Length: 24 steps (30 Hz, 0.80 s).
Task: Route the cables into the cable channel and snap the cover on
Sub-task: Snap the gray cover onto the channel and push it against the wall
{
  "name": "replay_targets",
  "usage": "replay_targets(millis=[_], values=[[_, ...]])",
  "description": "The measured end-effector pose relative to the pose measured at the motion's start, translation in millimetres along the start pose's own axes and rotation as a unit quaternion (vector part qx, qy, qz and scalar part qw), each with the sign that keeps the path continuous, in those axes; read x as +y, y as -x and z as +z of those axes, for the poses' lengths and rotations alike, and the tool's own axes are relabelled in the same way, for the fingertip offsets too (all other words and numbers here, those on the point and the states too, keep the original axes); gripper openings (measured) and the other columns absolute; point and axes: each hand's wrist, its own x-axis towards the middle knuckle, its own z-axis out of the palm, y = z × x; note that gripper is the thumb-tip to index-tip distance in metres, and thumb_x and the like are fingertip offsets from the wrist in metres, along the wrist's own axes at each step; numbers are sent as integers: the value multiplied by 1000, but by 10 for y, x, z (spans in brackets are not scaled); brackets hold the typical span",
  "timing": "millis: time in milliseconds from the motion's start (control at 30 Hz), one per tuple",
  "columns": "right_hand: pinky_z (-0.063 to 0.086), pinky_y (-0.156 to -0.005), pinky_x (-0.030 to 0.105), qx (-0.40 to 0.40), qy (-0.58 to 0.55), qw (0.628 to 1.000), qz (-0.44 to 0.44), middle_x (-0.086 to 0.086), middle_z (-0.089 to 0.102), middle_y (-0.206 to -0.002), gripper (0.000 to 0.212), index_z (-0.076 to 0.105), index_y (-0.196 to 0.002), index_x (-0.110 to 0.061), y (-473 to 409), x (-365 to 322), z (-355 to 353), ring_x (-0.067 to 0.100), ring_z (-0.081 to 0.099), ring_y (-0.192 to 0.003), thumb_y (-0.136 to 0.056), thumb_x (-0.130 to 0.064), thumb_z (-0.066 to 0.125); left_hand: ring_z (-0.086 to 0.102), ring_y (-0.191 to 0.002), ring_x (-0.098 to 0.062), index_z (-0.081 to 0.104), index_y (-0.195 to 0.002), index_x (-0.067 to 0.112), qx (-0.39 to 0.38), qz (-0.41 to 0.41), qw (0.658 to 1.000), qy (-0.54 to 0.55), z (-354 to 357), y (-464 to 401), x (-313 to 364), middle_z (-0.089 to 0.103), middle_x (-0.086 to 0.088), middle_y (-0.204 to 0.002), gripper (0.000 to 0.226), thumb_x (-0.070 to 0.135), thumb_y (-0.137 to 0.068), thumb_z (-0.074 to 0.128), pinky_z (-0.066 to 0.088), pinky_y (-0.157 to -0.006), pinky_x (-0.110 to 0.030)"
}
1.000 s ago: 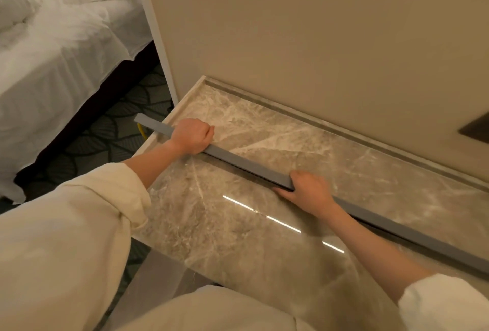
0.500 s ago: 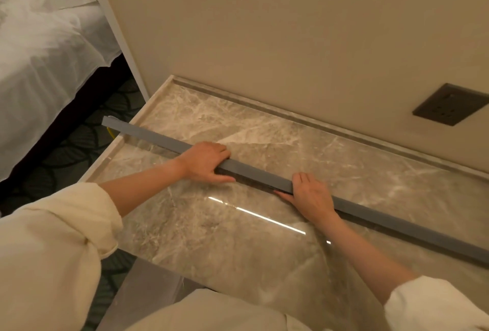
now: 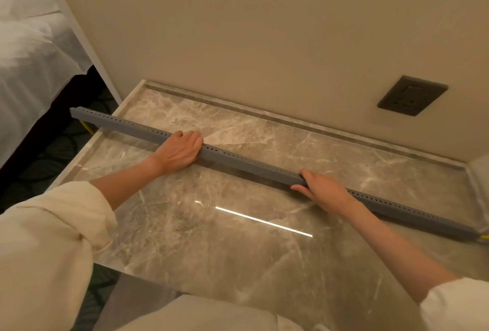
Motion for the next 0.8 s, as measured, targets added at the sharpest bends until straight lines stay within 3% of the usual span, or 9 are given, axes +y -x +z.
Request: replay_targets(millis=[67, 167, 233, 400, 500, 633, 800], values=[[46, -68, 30, -16, -17, 1000, 6, 3, 63, -103, 33, 45, -109, -19, -23, 94, -71, 19, 59, -83, -95, -49, 39, 54, -68, -25, 51, -87, 6, -1, -15, 1000, -10, -14, -99, -16, 56, -11, -84, 24, 22, -88, 32, 46, -58, -37], [48, -77, 32, 24, 9, 1000, 11, 6, 62, -108, 31, 46, -116, -15, -103, 171, -172, 20, 58, -89, -96, -40, 45, 53, -71, -26, 49, -89, 7, -2, -52, 999, 9, -65, -298, -25, 55, -12, -85, 10, 16, -86, 50, 47, -62, -37], [47, -80, 33, 53, 34, 998, 21, 6, 61, -108, 30, 46, -115, -15, -158, 225, -221, 22, 57, -92, -96, -38, 46, 54, -75, -25, 49, -93, 6, -13, -62, 998, 17, -87, -424, -40, 56, -11, -90, 16, 17, -85, 57, 47, -66, -36], [44, -87, 34, 67, 47, 996, 37, 5, 61, -109, 26, 47, -111, -16, -258, 382, -240, 21, 57, -97, -96, -38, 45, 53, -92, -29, 49, -108, 6, -14, -68, 993, 101, -67, -618, -112, 53, -14, -106, 35, 29, -85, 60, 44, -76, -39], [45, -88, 35, 71, 39, 996, 41, 5, 61, -108, 27, 48, -110, -15, -335, 422, -249, 22, 58, -97, -97, -38, 44, 54, -93, -30, 52, -113, 5, -6, -86, 986, 142, -46, -614, -202, 55, -15, -108, 34, 28, -88, 58, 45, -79, -41], [46, -90, 37, 68, 29, 996, 53, 6, 61, -111, 28, 49, -112, -15, -439, 470, -243, 22, 58, -100, -96, -38, 45, 54, -95, -32, 51, -117, 4, -36, -120, 981, 150, -12, -600, -421, 57, -16, -110, 28, 10, -89, 53, 46, -81, -42], [45, -88, 35, 70, 50, 995, 53, 5, 63, -110, 29, 48, -111, -16, -544, 550, -247, 22, 59, -99, -96, -40, 43, 53, -95, -30, 49, -105, 4, -73, -121, 985, 97, -19, -721, -529, 55, -15, -107, 23, -5, -84, 49, 45, -76, -39]])
